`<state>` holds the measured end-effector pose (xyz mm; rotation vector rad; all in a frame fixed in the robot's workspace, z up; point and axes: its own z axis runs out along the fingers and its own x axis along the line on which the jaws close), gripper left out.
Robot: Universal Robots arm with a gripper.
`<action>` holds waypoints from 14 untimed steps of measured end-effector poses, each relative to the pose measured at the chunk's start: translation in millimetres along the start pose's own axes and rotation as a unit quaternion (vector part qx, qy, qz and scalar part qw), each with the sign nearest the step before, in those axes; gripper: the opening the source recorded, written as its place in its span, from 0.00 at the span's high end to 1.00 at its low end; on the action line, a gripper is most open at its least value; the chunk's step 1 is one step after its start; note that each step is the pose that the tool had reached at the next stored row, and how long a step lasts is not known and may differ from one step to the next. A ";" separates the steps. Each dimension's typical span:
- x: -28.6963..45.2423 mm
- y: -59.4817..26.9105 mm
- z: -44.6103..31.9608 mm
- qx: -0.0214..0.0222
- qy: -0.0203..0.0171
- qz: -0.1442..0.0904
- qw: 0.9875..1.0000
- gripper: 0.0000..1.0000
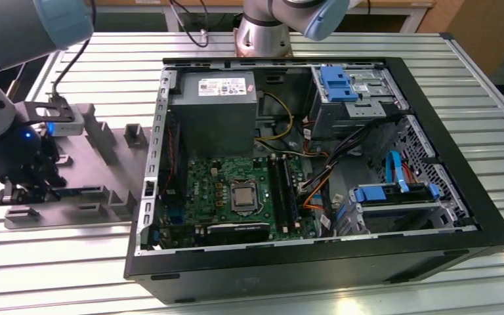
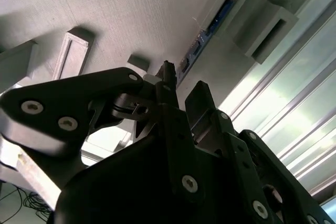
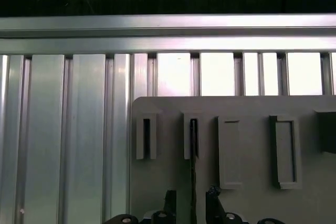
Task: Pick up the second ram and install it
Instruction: 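Pick up the second ram and move it above second insertion slot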
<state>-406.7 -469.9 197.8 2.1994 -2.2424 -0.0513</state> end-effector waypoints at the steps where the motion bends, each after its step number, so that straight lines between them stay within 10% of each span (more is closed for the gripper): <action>1: 0.0 0.5 0.8 0.000 0.000 -0.001 1.000 0.64; 14: 0.1 1.8 4.7 0.000 -0.002 -0.001 1.000 0.73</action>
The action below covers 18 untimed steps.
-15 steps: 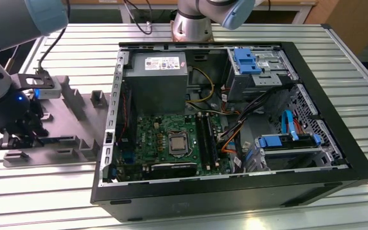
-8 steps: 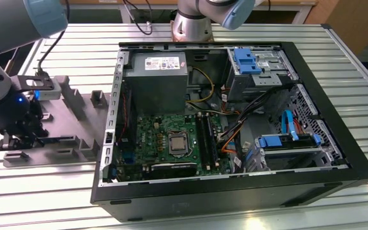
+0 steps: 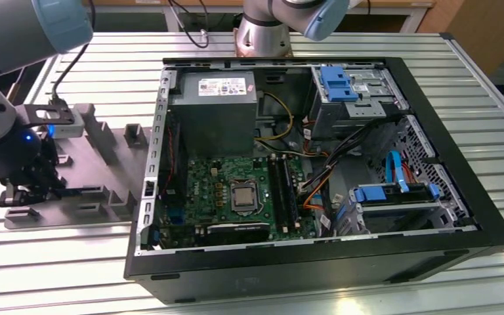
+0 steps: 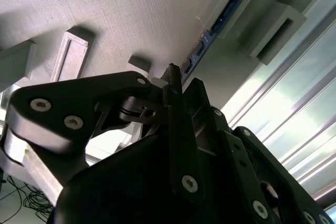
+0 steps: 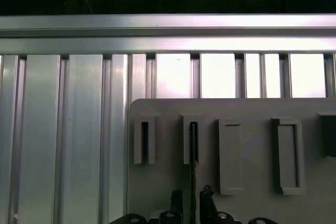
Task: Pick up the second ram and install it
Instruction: 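Pick up the second ram and move it above second insertion slot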
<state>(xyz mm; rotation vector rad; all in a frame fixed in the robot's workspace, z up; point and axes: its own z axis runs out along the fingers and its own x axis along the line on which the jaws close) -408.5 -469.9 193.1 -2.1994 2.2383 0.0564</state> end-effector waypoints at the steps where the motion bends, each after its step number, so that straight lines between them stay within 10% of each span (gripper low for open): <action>1: 0.0 0.0 0.2 0.000 0.000 0.000 1.000 0.73; 18: 0.1 -0.1 2.1 0.000 -0.001 0.000 1.000 0.86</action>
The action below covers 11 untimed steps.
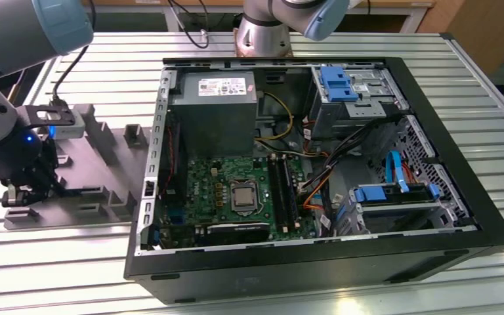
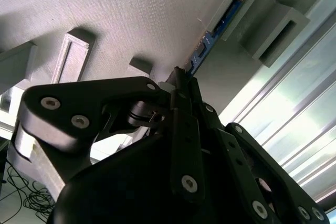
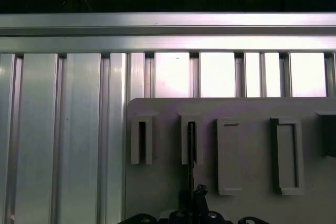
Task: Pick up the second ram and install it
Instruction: 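Pick up the second ram and move it above second insertion slot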
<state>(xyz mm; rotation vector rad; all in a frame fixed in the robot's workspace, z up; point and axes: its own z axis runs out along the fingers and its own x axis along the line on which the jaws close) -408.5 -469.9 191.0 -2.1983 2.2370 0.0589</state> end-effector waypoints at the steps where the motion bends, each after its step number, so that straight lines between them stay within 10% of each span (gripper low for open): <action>1: 0.0 0.0 0.0 0.000 0.000 0.000 1.000 0.86; 11: -0.1 0.0 -2.3 0.000 0.000 0.000 1.000 0.86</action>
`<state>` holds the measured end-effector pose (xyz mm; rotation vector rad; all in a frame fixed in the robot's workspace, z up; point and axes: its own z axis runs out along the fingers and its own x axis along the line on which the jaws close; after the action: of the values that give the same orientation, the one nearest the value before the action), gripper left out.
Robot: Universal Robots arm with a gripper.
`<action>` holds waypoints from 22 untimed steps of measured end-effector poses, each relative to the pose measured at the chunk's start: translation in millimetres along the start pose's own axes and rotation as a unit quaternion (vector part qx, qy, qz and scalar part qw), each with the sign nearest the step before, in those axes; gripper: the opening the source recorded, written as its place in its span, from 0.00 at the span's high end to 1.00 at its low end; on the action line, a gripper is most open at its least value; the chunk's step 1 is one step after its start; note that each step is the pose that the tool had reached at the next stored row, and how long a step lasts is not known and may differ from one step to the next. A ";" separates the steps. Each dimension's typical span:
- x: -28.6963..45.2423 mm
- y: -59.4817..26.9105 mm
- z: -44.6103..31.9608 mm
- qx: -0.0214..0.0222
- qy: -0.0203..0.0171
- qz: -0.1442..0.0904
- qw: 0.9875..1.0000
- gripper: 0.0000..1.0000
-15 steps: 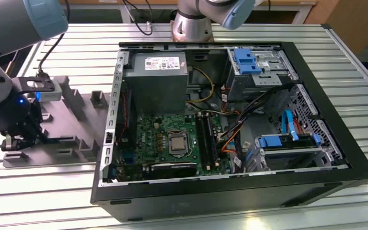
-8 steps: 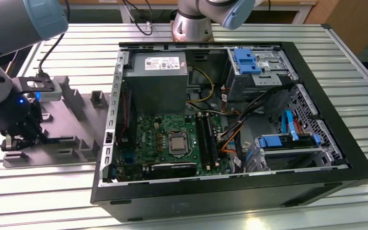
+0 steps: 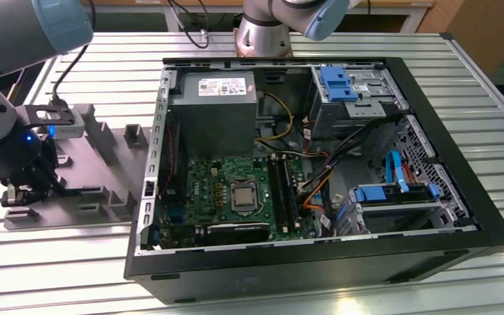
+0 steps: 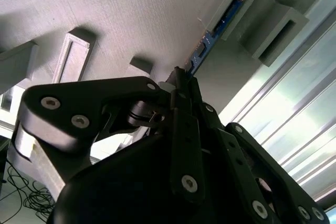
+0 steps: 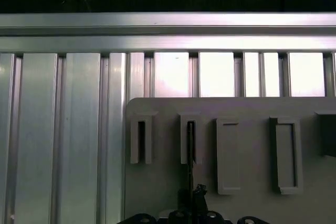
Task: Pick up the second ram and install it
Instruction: 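Pick up the second ram and move it above second insertion slot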
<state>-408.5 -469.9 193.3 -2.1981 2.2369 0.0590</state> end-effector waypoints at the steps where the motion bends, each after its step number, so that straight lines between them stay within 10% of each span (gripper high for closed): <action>1: -0.1 0.1 -1.6 0.000 0.000 0.000 1.000 0.86; 22: -1.3 1.0 -42.7 0.000 0.000 0.000 1.000 0.86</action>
<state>-408.5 -469.9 236.1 -2.1982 2.2370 0.0590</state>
